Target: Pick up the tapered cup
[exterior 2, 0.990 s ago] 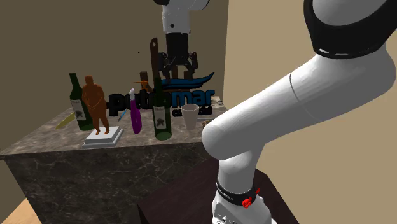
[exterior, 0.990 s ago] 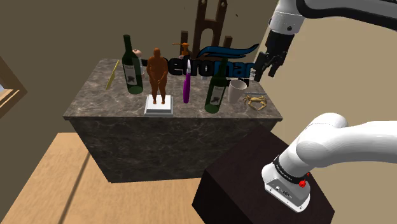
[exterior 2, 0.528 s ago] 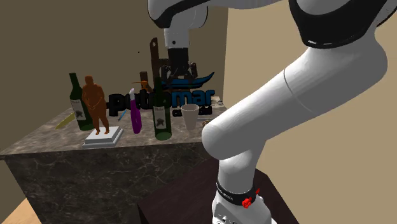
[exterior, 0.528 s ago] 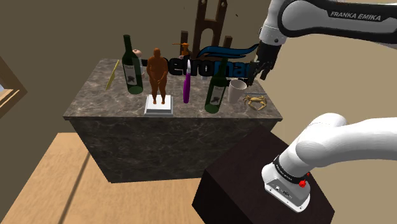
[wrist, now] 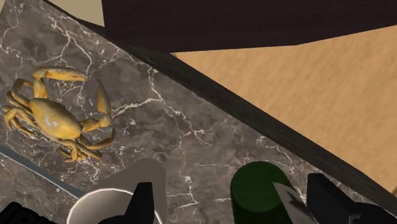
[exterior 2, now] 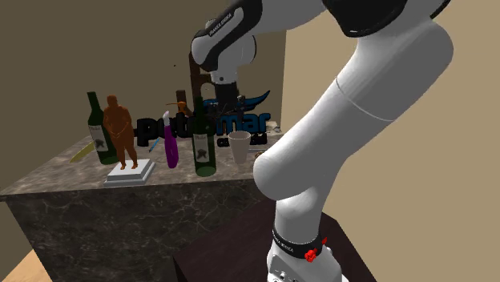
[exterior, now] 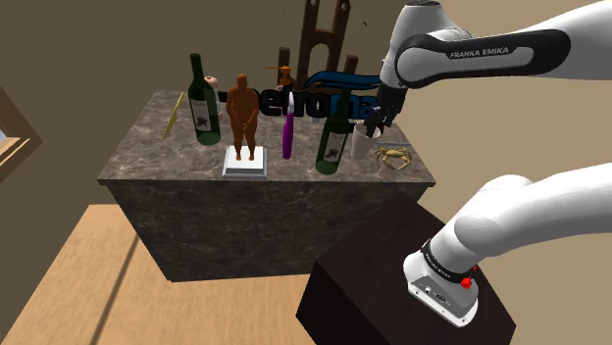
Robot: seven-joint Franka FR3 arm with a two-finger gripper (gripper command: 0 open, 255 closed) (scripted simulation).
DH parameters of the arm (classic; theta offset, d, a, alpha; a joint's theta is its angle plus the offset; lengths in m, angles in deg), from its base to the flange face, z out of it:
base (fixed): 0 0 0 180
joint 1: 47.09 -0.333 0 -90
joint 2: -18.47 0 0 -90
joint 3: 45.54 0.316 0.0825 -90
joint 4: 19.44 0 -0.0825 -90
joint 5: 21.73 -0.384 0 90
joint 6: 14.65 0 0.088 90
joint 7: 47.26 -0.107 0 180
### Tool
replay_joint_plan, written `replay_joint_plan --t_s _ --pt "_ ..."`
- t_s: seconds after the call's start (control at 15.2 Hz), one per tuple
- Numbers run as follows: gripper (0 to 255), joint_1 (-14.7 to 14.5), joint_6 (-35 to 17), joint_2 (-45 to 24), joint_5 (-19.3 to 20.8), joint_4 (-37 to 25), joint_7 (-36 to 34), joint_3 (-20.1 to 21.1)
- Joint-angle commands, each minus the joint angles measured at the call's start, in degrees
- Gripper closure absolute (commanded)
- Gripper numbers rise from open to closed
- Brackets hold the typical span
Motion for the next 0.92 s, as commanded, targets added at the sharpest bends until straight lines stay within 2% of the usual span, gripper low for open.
replay_joint_plan --t_s 0.0,0.59,0.86 --pt "0 0.52 -4.78 -3.54 1.53 0.15 0.76 -0.59" --pt "0 3.11 -23.08 -21.68 8.03 -4.26 2.91 -3.08" --pt "0 3.29 -25.82 -23.56 8.58 -3.44 2.34 -3.19"
